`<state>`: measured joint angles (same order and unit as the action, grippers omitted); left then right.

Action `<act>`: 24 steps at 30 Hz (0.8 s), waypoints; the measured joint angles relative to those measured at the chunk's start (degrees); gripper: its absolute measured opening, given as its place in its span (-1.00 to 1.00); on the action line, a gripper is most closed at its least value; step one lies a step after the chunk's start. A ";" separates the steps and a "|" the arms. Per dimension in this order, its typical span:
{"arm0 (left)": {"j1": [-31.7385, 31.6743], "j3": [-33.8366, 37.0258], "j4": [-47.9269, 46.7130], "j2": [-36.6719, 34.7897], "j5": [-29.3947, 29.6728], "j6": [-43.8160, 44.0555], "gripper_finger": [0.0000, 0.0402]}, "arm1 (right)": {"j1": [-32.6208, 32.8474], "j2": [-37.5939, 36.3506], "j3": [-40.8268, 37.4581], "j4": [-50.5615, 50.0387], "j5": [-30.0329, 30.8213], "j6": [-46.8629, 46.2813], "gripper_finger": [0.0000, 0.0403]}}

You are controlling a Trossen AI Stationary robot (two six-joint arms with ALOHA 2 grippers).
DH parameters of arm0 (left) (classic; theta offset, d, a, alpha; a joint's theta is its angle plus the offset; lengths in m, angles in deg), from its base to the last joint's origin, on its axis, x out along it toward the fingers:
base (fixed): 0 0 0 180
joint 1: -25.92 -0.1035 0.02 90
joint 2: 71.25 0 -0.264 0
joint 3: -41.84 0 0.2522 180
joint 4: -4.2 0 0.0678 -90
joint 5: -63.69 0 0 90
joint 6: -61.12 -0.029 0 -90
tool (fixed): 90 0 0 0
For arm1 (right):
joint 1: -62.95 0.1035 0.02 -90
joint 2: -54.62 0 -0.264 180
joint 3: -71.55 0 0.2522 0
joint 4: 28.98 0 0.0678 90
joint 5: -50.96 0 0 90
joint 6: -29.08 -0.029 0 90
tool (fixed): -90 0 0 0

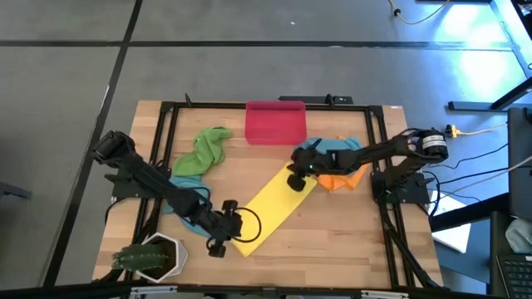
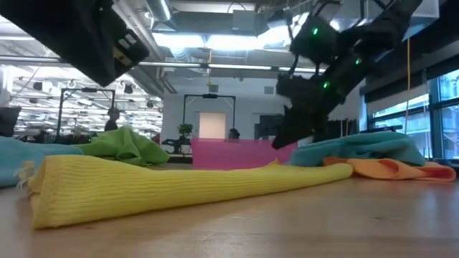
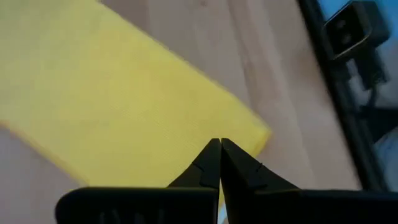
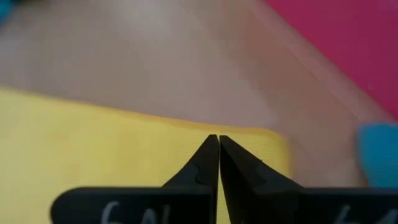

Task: Roll microfiber towels into tight, uniform cylinder then place into a basket
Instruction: Roll the yellow microfiber cloth

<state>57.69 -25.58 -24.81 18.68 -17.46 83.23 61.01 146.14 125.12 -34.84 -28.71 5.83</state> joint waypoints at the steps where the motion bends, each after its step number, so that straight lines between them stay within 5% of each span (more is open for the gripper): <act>1: 0.00 -0.18 -0.50 0.00 0.03 -0.40 -0.99 | 1.58 -0.38 0.01 0.56 -0.03 0.74 -0.92; 14: -0.51 1.11 -2.40 0.00 4.90 -4.57 -1.00 | 21.84 4.10 3.68 20.07 3.89 1.39 -0.92; 24: -4.72 1.35 6.52 -0.83 6.59 -14.18 -1.00 | 23.80 14.12 16.49 18.67 3.79 10.16 -0.92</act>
<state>52.97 -24.23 -18.30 17.85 -10.87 69.05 84.81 160.26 141.61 -16.17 -24.92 15.99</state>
